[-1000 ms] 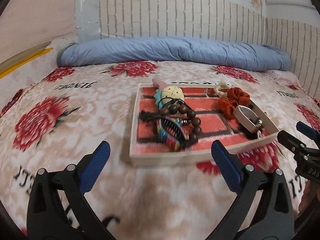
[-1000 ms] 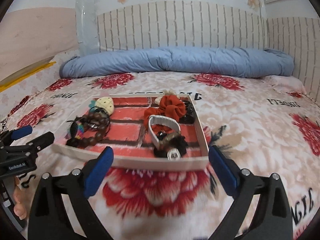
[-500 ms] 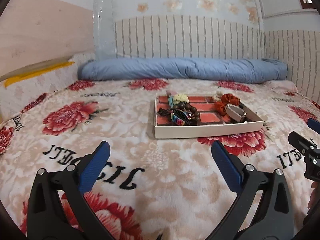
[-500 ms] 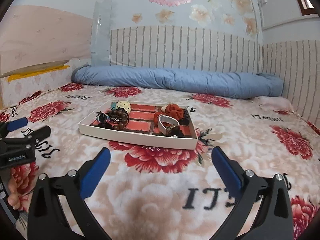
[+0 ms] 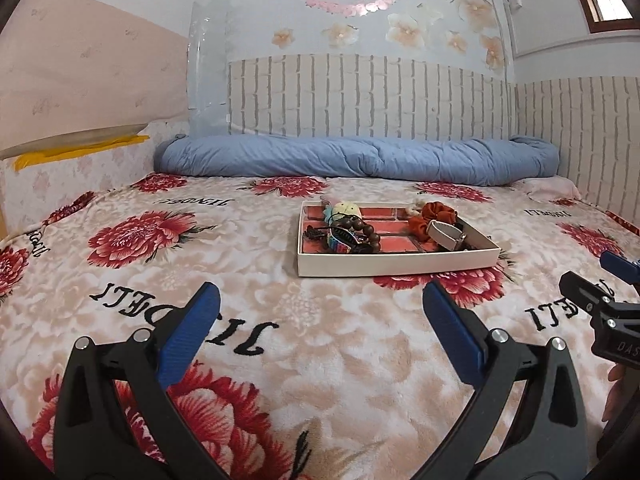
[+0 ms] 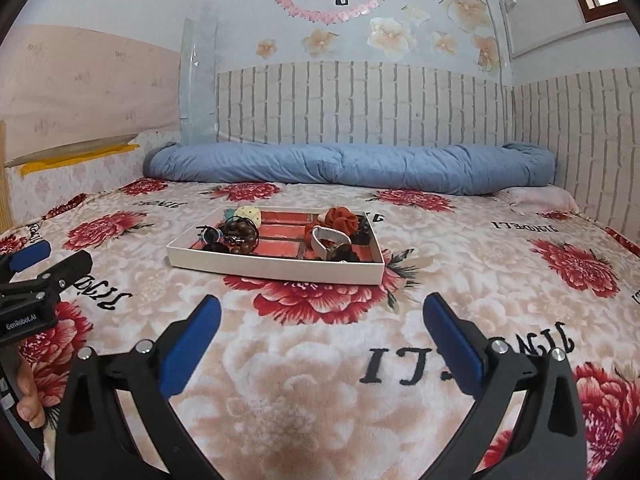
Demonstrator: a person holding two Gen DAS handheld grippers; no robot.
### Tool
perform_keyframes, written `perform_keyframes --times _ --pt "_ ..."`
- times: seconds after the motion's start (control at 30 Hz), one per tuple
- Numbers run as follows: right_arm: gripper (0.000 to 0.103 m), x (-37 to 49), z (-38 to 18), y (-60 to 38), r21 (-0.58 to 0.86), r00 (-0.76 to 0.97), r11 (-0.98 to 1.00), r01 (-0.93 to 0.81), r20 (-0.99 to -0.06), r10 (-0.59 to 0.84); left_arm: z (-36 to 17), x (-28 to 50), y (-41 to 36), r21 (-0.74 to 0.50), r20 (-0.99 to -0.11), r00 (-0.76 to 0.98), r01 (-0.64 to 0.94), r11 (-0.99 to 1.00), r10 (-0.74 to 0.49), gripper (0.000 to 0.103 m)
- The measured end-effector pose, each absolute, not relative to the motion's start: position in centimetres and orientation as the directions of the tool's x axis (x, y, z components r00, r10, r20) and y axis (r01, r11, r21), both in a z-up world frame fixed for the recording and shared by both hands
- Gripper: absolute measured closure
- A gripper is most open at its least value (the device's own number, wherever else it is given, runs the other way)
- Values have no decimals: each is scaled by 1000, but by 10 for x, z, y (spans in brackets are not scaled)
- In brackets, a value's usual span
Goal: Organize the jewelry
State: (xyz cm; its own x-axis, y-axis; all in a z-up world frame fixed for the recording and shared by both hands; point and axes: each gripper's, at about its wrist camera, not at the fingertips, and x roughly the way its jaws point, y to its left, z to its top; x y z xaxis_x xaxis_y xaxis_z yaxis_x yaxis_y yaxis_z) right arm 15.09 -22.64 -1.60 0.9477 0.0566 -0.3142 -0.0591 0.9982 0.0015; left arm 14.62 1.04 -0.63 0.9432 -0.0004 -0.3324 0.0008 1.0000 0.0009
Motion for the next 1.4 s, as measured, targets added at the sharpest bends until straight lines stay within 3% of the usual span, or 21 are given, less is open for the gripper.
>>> perform_keyframes --times 0.17,1.4 --pt "4 143 -19 -223 -17 959 998 -53 -280 46 -10 145 7 17 -328 945 -2 1000 8 5" --pt "4 151 -25 -233 26 950 999 -35 -308 41 -10 139 12 2 -300 954 2 1000 -1 5"
